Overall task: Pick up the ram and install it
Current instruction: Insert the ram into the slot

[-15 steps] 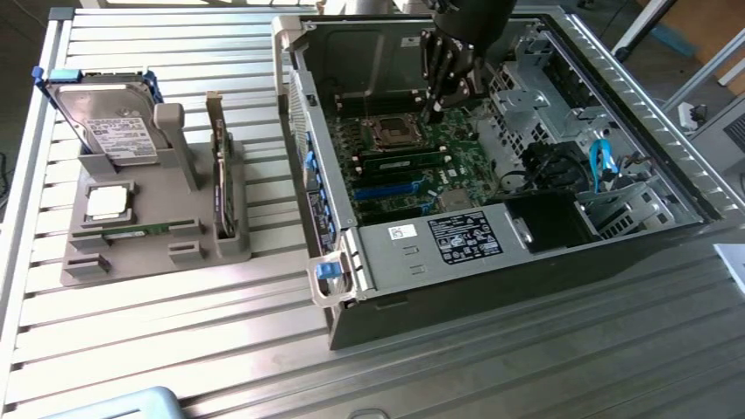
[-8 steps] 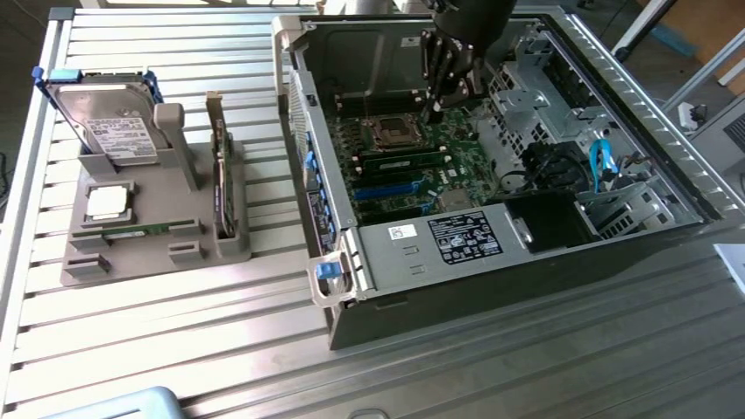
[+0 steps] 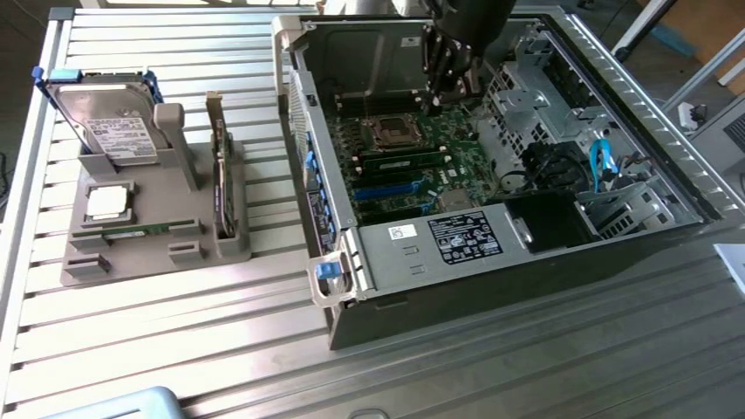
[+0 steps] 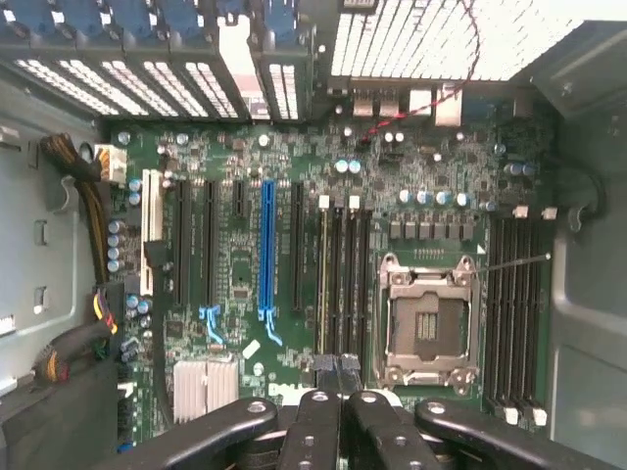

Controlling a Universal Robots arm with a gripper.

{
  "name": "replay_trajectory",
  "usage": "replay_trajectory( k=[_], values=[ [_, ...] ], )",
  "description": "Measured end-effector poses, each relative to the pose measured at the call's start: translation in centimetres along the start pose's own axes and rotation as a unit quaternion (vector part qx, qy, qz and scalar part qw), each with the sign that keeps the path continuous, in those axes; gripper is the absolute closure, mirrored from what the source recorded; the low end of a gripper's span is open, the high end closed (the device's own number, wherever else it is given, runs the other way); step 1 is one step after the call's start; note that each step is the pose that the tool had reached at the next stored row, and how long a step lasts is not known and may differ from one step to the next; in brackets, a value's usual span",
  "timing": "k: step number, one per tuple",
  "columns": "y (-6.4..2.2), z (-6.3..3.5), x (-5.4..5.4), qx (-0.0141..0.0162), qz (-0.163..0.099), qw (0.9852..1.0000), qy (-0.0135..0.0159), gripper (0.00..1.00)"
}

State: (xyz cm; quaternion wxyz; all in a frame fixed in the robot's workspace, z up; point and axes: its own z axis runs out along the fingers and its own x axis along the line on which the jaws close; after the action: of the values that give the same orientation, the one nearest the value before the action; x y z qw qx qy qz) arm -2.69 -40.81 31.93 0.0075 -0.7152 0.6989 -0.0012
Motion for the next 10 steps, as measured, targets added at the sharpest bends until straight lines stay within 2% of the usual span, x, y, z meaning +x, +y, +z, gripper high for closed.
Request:
replay_trajectory(
  k=[1, 2, 6, 7, 9, 10],
  values=[
    [0.05, 0.02, 0.0, 0.0116, 0.0, 0.9999, 0.0001, 0.89],
    [0.05, 0.02, 0.0, 0.014, 0.0, 0.9999, 0.0003, 0.89],
    [-0.19, 0.01, 0.0, 0.0149, 0.0, 0.9999, 0.0005, 0.89],
    [-1.38, 0.12, 0.0, 0.0146, 0.0, 0.9999, 0.0005, 0.89],
    [-2.29, 0.18, 0.0, 0.0144, 0.0, 0.9999, 0.0008, 0.89],
    [-3.03, 0.22, 0.1, 0.0141, 0.0, 0.9999, 0.0011, 0.89]
  ],
)
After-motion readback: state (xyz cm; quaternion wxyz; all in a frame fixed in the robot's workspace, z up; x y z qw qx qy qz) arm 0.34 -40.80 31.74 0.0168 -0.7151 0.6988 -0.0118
